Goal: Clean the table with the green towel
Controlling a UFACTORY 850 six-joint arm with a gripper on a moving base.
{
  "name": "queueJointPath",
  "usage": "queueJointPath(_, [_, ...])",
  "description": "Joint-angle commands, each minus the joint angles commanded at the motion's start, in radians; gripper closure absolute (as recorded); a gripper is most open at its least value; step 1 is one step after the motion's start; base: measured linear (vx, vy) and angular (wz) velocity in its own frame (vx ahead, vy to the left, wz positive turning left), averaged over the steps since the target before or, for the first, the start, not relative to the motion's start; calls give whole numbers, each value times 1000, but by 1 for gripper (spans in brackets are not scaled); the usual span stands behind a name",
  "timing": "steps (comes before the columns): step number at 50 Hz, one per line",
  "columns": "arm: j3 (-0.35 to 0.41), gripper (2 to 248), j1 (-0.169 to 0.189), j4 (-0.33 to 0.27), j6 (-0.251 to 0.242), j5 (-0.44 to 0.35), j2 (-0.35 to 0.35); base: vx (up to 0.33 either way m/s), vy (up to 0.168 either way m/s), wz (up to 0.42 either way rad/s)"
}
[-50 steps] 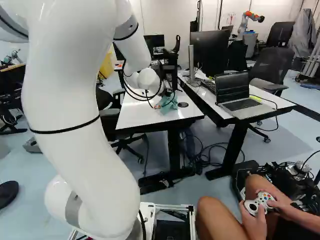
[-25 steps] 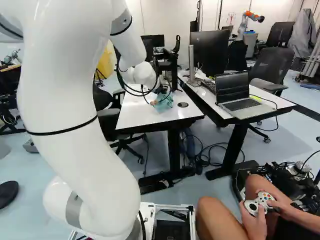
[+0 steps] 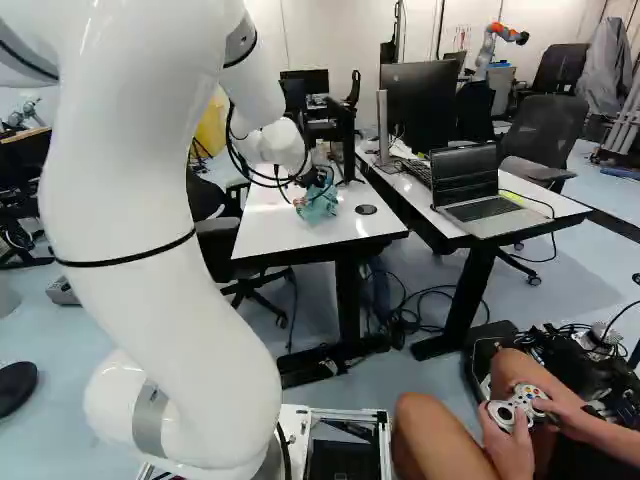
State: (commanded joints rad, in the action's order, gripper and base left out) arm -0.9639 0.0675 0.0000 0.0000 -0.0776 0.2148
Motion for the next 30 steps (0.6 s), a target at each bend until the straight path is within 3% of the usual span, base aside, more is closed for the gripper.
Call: queueJointPath(30, [-105,211,-51,0,0,0,90,0,0,0])
